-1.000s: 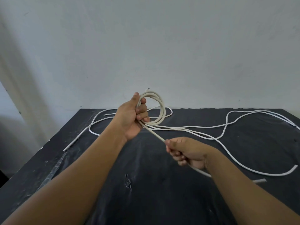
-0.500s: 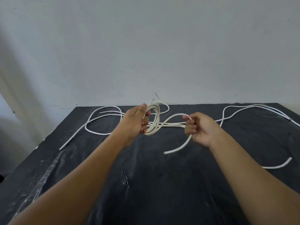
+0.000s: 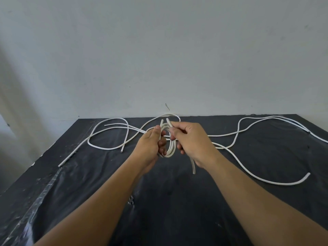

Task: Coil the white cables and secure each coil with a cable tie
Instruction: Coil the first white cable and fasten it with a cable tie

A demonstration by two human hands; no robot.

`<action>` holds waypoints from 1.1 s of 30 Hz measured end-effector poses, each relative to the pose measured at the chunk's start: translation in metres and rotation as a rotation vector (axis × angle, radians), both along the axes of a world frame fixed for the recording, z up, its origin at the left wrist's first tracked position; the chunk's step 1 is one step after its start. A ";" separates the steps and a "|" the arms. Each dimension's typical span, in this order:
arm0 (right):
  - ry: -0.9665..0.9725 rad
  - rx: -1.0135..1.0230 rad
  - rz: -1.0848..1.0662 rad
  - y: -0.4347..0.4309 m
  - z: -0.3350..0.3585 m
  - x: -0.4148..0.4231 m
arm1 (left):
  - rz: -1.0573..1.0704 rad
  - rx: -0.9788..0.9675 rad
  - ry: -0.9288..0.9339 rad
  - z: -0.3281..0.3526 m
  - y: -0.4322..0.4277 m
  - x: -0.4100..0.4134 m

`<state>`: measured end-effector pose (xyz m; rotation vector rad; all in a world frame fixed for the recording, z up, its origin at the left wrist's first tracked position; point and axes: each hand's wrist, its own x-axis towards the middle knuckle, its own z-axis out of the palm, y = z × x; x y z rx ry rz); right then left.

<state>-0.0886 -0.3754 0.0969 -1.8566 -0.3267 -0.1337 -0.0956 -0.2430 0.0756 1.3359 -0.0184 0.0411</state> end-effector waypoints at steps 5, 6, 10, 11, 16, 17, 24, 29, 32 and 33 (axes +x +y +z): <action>-0.050 -0.265 0.151 0.008 -0.007 -0.003 | -0.050 -0.152 0.035 0.001 0.002 0.008; -0.070 -0.304 0.179 0.009 -0.008 -0.002 | -0.042 -0.157 0.048 0.000 0.003 0.010; -0.303 -0.424 0.052 0.012 -0.011 -0.007 | -0.020 -0.215 0.079 -0.002 0.004 0.015; -0.359 -0.410 0.030 0.014 -0.011 -0.008 | -0.018 -0.244 0.090 -0.001 0.003 0.016; -0.414 -0.359 0.042 0.020 -0.013 -0.017 | -0.013 -0.338 0.158 0.000 0.003 0.019; -0.401 -0.355 0.048 0.019 -0.015 -0.018 | -0.005 -0.348 0.161 0.000 0.003 0.019; -0.207 -0.210 0.121 0.014 -0.030 -0.034 | -0.036 -0.551 0.115 0.012 0.011 0.021; 0.150 -0.006 0.099 -0.007 -0.034 -0.026 | -0.170 -0.506 0.025 0.019 0.014 0.018; 0.351 0.284 0.142 -0.018 -0.032 -0.025 | -0.179 -0.524 0.023 0.020 0.008 0.015; 0.407 0.384 0.146 -0.022 -0.031 -0.024 | -0.166 -0.533 0.022 0.020 0.007 0.015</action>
